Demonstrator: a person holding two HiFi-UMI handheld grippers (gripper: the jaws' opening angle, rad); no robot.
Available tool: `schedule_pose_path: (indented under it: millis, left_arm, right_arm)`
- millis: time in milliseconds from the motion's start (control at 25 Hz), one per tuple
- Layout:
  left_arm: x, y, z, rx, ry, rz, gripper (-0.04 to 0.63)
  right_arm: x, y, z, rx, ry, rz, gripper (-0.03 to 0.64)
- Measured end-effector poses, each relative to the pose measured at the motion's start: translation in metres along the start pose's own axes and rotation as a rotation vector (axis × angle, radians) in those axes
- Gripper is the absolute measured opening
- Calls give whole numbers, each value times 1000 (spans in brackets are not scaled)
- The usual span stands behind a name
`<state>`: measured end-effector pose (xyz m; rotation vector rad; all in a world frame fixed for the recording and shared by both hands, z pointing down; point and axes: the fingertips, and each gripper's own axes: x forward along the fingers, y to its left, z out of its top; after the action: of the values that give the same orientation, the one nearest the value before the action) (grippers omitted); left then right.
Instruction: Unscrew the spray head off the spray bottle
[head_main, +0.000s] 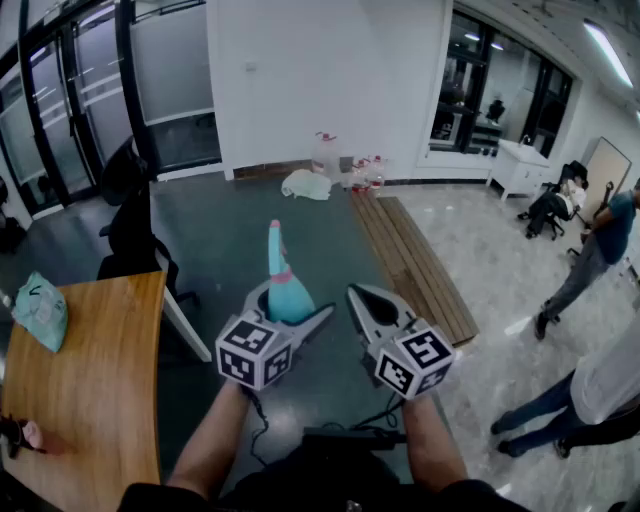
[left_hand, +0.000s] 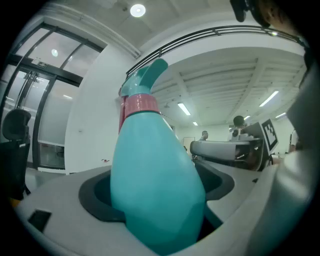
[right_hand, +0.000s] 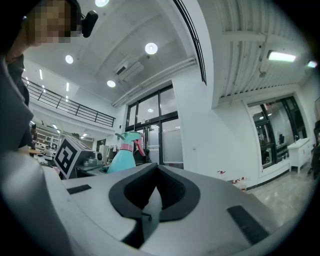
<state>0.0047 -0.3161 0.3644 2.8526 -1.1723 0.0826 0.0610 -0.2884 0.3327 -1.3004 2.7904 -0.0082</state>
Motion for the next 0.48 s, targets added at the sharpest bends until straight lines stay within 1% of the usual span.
schedule_pose_path:
  millis: [320,480]
  left_arm:
    - [5,5,2,6,2,-2,433]
    - [7,6,1,11,5,-5,432]
  right_arm:
    - [6,-5,6,22,-11,-12,2]
    - [7,-7,5,12,-14,-10,2]
